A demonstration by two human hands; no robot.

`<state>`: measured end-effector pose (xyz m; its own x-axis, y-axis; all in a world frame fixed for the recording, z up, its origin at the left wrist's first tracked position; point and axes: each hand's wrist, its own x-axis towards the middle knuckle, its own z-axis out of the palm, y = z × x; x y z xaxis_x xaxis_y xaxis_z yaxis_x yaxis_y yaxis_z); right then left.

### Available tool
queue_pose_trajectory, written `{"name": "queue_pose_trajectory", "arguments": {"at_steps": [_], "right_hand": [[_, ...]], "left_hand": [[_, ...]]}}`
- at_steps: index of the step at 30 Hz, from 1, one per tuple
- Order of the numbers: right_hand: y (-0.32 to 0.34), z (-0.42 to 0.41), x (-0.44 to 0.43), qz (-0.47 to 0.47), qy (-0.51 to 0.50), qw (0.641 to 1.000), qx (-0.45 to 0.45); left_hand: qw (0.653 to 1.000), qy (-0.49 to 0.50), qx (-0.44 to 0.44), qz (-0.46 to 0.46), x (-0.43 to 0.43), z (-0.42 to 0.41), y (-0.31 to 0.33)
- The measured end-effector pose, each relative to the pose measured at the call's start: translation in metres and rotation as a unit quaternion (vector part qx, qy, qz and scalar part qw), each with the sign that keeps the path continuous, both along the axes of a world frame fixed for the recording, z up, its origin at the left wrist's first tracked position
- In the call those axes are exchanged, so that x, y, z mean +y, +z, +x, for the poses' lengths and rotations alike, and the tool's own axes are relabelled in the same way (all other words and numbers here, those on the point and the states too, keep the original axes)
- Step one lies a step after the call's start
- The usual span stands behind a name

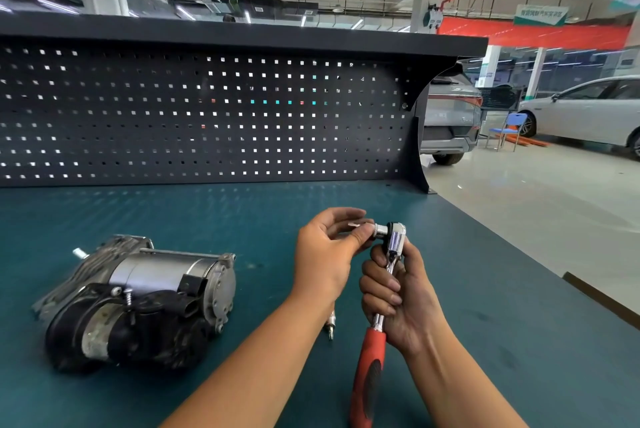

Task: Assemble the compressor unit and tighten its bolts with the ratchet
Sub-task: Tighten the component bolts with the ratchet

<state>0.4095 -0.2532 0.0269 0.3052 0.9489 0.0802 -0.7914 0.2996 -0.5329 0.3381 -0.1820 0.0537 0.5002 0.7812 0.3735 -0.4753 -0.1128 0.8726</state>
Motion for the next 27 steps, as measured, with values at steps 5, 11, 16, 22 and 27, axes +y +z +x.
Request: {"name": "queue_pose_trajectory", "arguments": {"at_steps": [5, 11, 16, 22, 27], "right_hand": [[0.0, -0.001, -0.001, 0.007, 0.011, 1.0, 0.004], [-0.004, -0.001, 0.001, 0.004, 0.038, 0.999, 0.005], [-0.006, -0.005, 0.002, -0.004, 0.041, 0.999, -0.008], [-0.001, -0.012, -0.001, -0.018, 0.105, 0.984, -0.146], [0.025, -0.03, 0.008, -0.133, 0.077, 0.911, -0.383]], "left_hand": [[0.999, 0.011, 0.034, 0.034, -0.003, 0.001, -0.001], [0.982, 0.03, 0.112, 0.152, 0.005, -0.01, 0.01], [0.938, 0.069, 0.222, 0.257, 0.014, -0.023, 0.016], [0.834, 0.115, 0.342, 0.418, 0.02, -0.048, 0.02], [0.813, 0.125, 0.4, 0.405, 0.032, -0.079, 0.026]]}}
